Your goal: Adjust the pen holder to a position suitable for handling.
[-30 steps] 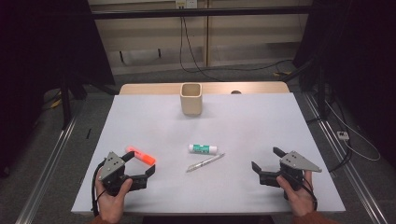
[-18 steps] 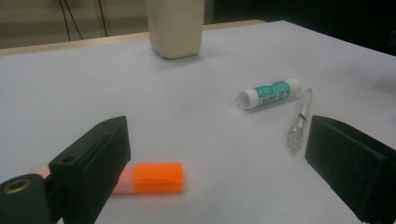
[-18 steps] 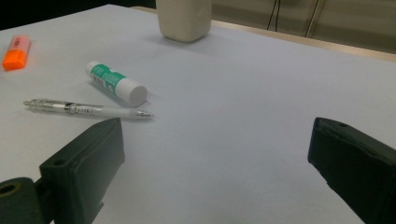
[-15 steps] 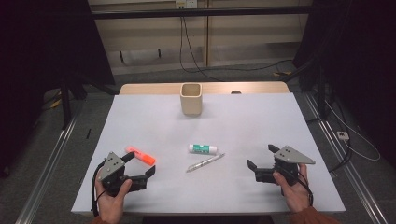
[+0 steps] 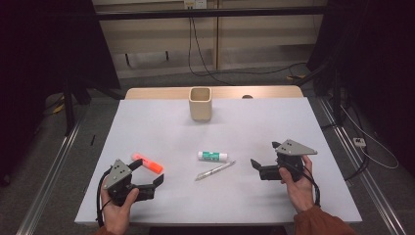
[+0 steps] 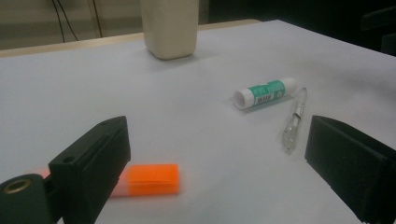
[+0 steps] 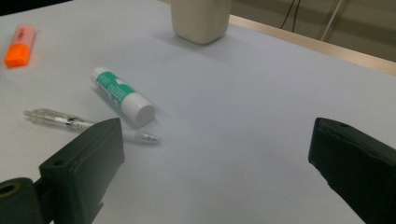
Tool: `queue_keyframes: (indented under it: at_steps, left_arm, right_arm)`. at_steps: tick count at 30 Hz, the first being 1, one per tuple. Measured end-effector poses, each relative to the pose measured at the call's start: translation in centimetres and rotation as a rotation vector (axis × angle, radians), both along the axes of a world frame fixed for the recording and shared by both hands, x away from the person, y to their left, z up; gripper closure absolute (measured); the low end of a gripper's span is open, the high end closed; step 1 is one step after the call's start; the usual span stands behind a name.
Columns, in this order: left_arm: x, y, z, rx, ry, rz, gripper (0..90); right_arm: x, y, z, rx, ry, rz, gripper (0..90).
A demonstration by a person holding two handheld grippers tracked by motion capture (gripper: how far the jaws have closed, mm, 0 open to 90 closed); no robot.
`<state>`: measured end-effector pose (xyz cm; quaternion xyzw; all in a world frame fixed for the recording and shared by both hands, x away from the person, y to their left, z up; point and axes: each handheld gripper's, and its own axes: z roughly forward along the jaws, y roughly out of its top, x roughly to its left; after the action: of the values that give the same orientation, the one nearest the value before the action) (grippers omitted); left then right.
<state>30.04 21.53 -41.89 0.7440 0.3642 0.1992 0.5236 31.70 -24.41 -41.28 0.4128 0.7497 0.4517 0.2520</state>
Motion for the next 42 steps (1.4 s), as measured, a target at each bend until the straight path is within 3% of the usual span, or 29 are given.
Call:
queue_keyframes:
  at_steps: [4,10,14,21,24,28,35,42]
  left_arm:
    - [0.0,0.0,0.0,0.0,0.0,-0.001,6.7]
    - [0.0,-0.1,0.0,0.006,-0.006,-0.01,6.7]
    - [0.1,0.0,0.0,0.007,-0.006,-0.011,6.7]
    - [0.2,0.0,-0.2,0.001,0.014,-0.004,6.7]
    - [0.2,-0.1,-0.2,0.004,0.014,-0.012,6.7]
    - [0.0,-0.1,-0.2,0.008,0.014,-0.014,6.7]
    - [-0.1,-0.1,-0.1,0.015,0.002,-0.016,6.7]
    - [0.0,-0.1,-0.1,0.016,0.006,-0.021,6.7]
  right_arm:
    - [1.1,0.3,0.5,0.01,0.017,0.003,3.4]
    - [2.9,0.8,0.9,-0.038,0.03,-0.018,3.9]
    - [4.5,0.8,1.0,-0.012,0.09,-0.003,4.5]
    - [7.0,1.8,1.3,0.01,0.104,-0.001,4.2]
    - [8.3,2.5,1.6,0.003,0.094,-0.03,7.5]
    - [10.0,3.3,2.1,0.035,0.109,-0.057,10.5]
    - [12.4,5.1,3.1,0.028,0.054,-0.041,7.8]
    - [16.0,6.0,3.3,0.055,0.055,-0.047,7.4]
